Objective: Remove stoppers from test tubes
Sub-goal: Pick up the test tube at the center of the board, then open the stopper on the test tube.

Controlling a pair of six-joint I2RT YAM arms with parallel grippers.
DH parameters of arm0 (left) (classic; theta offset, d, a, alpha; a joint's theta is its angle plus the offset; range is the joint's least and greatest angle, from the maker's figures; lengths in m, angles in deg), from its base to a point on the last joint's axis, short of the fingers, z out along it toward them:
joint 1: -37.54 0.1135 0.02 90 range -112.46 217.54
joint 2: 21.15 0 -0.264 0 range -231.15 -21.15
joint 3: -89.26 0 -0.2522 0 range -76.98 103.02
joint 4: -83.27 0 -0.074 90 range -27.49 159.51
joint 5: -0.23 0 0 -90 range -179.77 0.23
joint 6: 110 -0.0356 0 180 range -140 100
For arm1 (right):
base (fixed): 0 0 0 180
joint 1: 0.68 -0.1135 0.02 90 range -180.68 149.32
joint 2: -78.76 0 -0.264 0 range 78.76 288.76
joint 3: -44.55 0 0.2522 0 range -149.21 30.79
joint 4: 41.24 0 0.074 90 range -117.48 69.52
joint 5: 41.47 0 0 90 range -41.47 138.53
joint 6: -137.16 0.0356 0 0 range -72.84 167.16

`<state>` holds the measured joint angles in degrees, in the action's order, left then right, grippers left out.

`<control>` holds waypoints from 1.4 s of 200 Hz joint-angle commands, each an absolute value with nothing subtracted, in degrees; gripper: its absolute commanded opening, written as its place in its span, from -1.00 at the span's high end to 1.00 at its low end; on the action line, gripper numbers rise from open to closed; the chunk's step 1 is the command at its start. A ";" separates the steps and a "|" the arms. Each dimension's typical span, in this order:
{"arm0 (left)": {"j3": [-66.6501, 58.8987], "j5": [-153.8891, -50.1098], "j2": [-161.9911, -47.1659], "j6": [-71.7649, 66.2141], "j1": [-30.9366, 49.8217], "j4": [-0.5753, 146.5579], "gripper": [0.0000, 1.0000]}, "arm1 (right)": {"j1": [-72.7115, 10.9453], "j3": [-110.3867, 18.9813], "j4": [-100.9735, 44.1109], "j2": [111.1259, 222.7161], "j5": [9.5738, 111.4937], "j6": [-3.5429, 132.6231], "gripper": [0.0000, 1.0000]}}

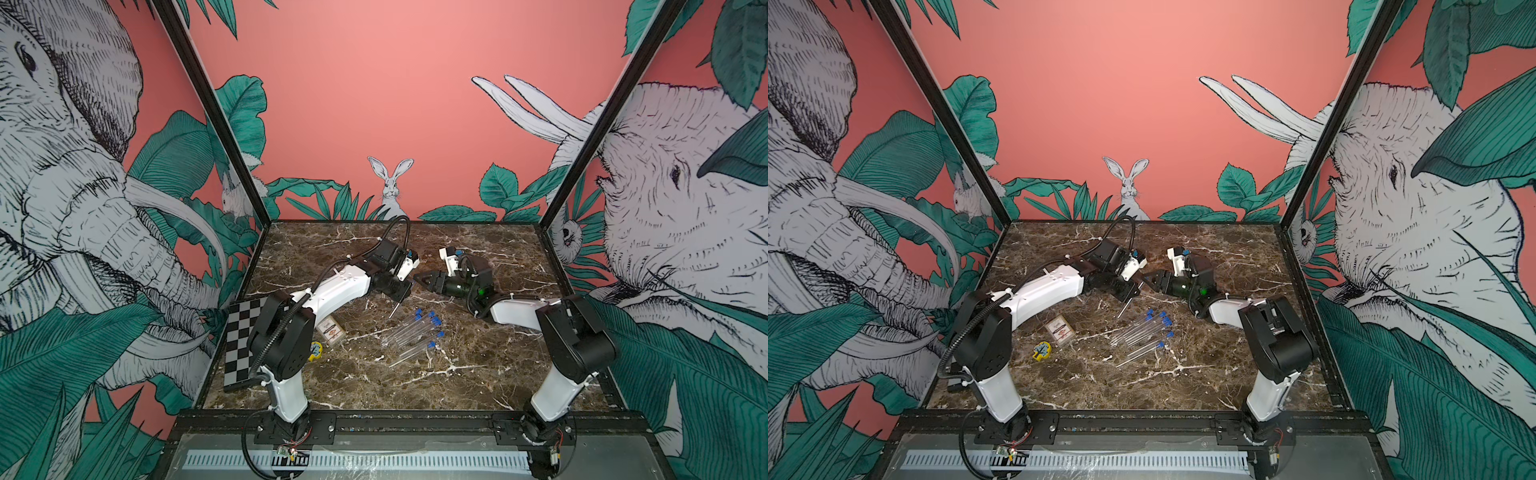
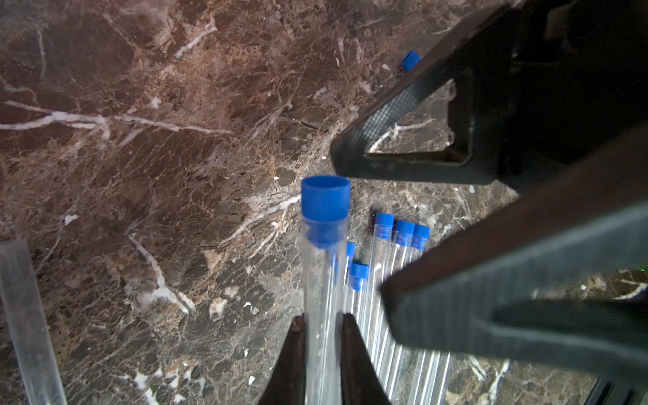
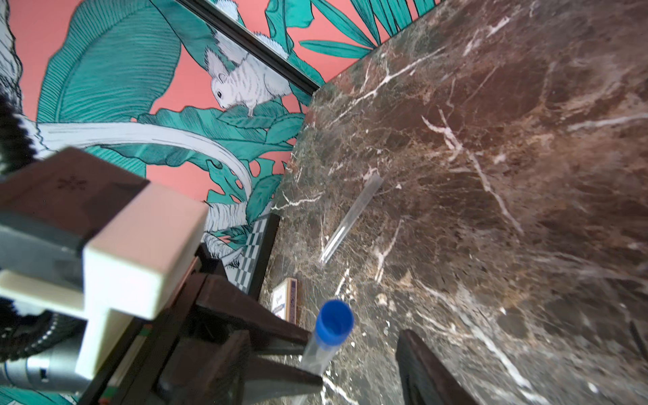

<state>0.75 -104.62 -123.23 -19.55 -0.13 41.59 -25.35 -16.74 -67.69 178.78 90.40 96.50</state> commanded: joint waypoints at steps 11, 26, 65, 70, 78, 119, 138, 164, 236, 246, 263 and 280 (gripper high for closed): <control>-0.68 -106.51 -119.77 -19.09 -0.09 43.01 0.86 | -26.04 -17.98 -72.26 180.07 90.46 98.97 -0.18; -1.10 -106.80 -119.42 -19.20 -0.10 43.18 0.87 | -26.17 -18.08 -72.77 180.60 90.37 99.34 -0.11; -1.92 -107.08 -118.83 -19.35 -0.15 43.32 0.87 | -26.33 -18.33 -73.89 181.17 90.13 100.24 0.13; -1.98 -107.24 -118.88 -19.28 -0.13 43.38 0.88 | -26.38 -18.34 -73.91 181.26 90.11 100.29 0.17; -2.03 -107.39 -118.80 -19.23 -0.13 43.49 0.88 | -26.38 -18.42 -73.96 181.39 90.11 100.25 0.22; -2.01 -107.66 -118.85 -19.22 -0.10 43.78 0.89 | -26.68 -18.82 -74.07 181.80 90.18 100.43 0.30; -1.90 -107.79 -118.93 -19.29 -0.16 43.85 0.90 | -26.75 -18.83 -74.33 181.85 90.19 100.51 0.39; -2.01 -107.73 -118.87 -19.19 -0.11 43.76 0.90 | -26.83 -18.69 -74.50 181.81 90.19 100.66 0.49; -2.10 -107.09 -118.97 -19.38 -0.14 43.58 0.91 | -26.79 -18.43 -75.07 181.63 90.02 100.92 0.68; -2.09 -106.89 -118.97 -19.47 -0.17 43.36 0.91 | -26.85 -18.45 -75.31 181.65 90.02 101.03 0.70; -2.13 -106.34 -118.97 -19.88 -0.07 42.77 0.91 | -26.80 -18.56 -75.63 181.52 90.02 101.39 0.74; -2.44 -105.16 -118.80 -20.56 -0.05 42.03 0.92 | -26.78 -18.62 -75.66 181.17 89.78 101.39 0.77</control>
<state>-1.30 -106.65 -121.61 -19.61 -0.13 43.27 -26.46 -17.75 -71.71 181.25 89.72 100.34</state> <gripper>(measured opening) 0.146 0.156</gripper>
